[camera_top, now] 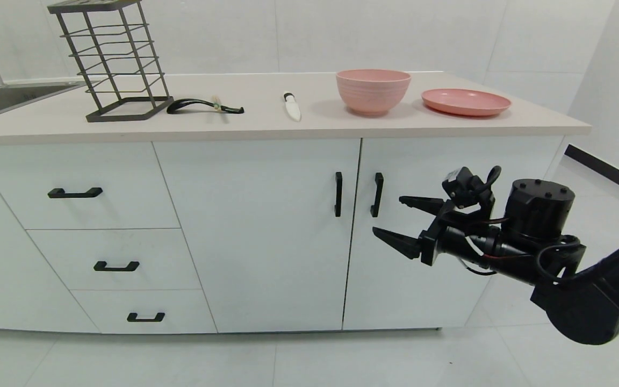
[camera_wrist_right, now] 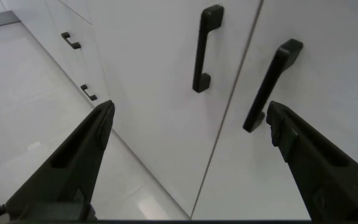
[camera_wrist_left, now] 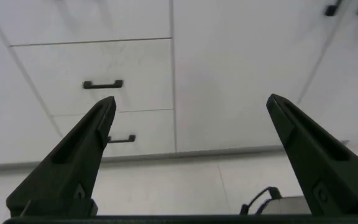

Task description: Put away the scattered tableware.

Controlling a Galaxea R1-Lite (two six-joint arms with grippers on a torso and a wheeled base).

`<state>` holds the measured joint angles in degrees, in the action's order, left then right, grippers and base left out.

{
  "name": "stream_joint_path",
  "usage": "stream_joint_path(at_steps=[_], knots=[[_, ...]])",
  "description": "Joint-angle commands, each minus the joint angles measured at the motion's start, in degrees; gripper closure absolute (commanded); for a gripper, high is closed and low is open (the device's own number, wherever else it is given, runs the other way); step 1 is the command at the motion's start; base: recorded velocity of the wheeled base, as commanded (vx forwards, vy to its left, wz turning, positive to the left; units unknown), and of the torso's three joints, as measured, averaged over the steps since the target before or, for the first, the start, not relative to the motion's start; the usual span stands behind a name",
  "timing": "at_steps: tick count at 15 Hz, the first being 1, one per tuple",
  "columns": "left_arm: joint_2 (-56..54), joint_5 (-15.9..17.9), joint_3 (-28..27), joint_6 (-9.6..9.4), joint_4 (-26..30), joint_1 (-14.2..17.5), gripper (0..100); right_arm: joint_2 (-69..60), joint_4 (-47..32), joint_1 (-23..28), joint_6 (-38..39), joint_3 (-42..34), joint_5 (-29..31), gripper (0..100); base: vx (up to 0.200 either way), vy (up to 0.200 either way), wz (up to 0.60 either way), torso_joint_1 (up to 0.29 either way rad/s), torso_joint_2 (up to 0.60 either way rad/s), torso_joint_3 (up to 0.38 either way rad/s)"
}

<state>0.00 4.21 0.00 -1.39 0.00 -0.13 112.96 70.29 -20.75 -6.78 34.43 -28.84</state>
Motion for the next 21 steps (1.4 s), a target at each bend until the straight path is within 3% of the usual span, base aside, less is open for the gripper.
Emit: stream_joint_path(at_steps=[1, 2, 3, 5, 7, 10, 12, 14, 15, 16, 18, 21], knots=[[0.0, 2.3, 0.0, -0.9, -1.0, 0.0, 0, 1.3, 1.5, 1.1, 0.0, -0.4, -0.2, 0, 0.0, 0.0, 0.0, 0.0, 0.0, 0.0], [0.0, 2.3, -2.5, 0.6, -5.2, 0.0, 0, 1.9, 2.7, 1.7, 0.0, -0.6, -0.3, 0, 0.0, 0.0, 0.0, 0.0, 0.0, 0.0], [4.0, 3.3, -13.3, 5.34, -12.8, -0.7, 0, 2.4, 5.3, 2.5, 0.1, -1.8, -0.4, 0, 0.0, 0.0, 0.0, 0.0, 0.0, 0.0], [10.5, 7.5, -17.1, 4.73, -12.1, -0.6, 0, 2.5, 5.7, 3.1, 0.0, -2.2, -1.7, 0, 0.0, 0.0, 0.0, 0.0, 0.0, 0.0], [20.4, 16.0, -17.8, 3.85, -12.6, -1.0, 0, 2.3, 5.8, 2.9, -0.2, -3.8, -2.2, 0, 0.0, 0.0, 0.0, 0.0, 0.0, 0.0], [35.0, 25.8, -23.3, -7.31, -12.9, -1.2, 0, 1.7, 5.7, 3.3, 0.0, -3.5, -4.4, 0, 0.0, 0.0, 0.0, 0.0, 0.0, 0.0], [44.4, 27.5, -26.4, -12.76, -13.5, -1.6, 0, 0.6, 5.7, 3.4, 0.2, -3.3, -4.3, 0, 0.0, 0.0, 0.0, 0.0, 0.0, 0.0], [53.3, 27.6, -28.1, -14.08, -18.6, -5.3, 0, 0.3, 5.7, 3.4, 0.2, -2.8, -4.2, 0, 0.0, 0.0, 0.0, 0.0, 0.0, 0.0], [59.2, 27.7, -27.9, -14.25, -24.6, -9.1, 0, 0.4, 5.7, 3.3, 0.3, -2.3, -4.1, 0, 0.0, 0.0, 0.0, 0.0, 0.0, 0.0], [61.9, 27.7, -28.0, -14.34, -27.1, -10.3, 0, 0.5, 5.7, 3.3, 0.3, -1.9, -4.1, 0, 0.0, 0.0, 0.0, 0.0, 0.0, 0.0], [69.7, 27.8, -28.7, -16.36, -32.9, -13.4, 0, 0.8, 5.7, 3.2, 1.3, 0.5, -3.9, 0, 0.0, 0.0, 0.0, 0.0, 0.0, 0.0], [77.8, 29.2, -31.6, -16.72, -36.7, -16.3, 0, 2.4, 5.8, 3.3, 1.1, 1.3, -4.0, 0, 0.0, 0.0, 0.0, 0.0, 0.0, 0.0]])
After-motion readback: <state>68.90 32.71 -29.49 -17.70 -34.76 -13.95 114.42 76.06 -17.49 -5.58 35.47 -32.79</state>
